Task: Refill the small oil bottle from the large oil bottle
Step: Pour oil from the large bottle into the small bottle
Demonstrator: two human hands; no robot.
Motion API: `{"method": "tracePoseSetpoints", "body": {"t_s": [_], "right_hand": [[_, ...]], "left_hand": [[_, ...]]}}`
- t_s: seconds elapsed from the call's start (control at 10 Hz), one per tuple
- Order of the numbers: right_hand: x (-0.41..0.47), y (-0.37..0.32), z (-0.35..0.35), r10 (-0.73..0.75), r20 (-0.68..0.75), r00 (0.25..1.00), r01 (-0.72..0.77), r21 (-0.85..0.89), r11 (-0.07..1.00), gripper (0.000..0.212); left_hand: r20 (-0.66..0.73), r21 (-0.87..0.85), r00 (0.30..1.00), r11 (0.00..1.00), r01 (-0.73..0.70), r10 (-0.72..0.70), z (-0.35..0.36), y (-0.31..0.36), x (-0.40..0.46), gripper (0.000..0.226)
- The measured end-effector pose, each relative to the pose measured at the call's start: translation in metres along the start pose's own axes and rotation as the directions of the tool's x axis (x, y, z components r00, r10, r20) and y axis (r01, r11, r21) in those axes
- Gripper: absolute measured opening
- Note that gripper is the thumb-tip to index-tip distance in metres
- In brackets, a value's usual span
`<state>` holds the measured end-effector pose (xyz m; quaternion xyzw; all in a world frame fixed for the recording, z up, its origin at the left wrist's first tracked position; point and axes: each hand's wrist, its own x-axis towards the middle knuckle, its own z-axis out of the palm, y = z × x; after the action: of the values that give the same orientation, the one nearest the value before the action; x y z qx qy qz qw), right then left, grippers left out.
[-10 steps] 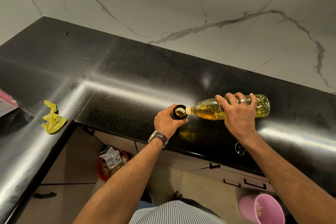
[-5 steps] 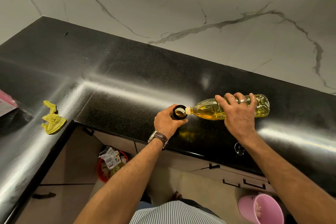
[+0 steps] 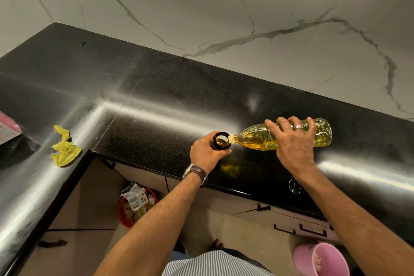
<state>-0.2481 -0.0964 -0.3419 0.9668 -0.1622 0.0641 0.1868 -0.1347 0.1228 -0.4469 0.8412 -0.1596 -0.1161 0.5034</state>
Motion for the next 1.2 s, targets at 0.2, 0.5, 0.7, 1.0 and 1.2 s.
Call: {"method": "tracePoseSetpoints", "body": {"t_s": [0.2, 0.5, 0.7, 1.0, 1.2], "right_hand": [[-0.0011, 0.0023, 0.0011, 0.004, -0.004, 1.000, -0.004, 0.001, 1.000, 0.083], [-0.0022, 0.0024, 0.0016, 0.010, 0.002, 1.000, -0.010, 0.009, 1.000, 0.083], [-0.0007, 0.0026, -0.0010, -0.001, -0.022, 1.000, 0.001, 0.004, 1.000, 0.079], [0.0011, 0.0030, -0.0010, -0.009, -0.028, 1.000, 0.008, -0.009, 1.000, 0.077], [0.0020, 0.0029, -0.0021, -0.012, -0.026, 1.000, 0.012, -0.017, 1.000, 0.078]], "left_hand": [[0.001, 0.004, 1.000, 1.000, -0.002, 0.002, 0.0007, -0.0007, 0.0000, 0.059], [0.001, 0.021, 1.000, 1.000, 0.002, -0.002, 0.0016, -0.0023, 0.0014, 0.060], [-0.006, 0.005, 1.000, 1.000, -0.001, 0.001, 0.0020, -0.0024, 0.0016, 0.060], [-0.011, -0.005, 1.000, 1.000, 0.004, -0.004, 0.0010, -0.0012, 0.0010, 0.060], [-0.014, -0.005, 1.000, 1.000, 0.007, -0.007, 0.0010, -0.0005, 0.0003, 0.060]]}}
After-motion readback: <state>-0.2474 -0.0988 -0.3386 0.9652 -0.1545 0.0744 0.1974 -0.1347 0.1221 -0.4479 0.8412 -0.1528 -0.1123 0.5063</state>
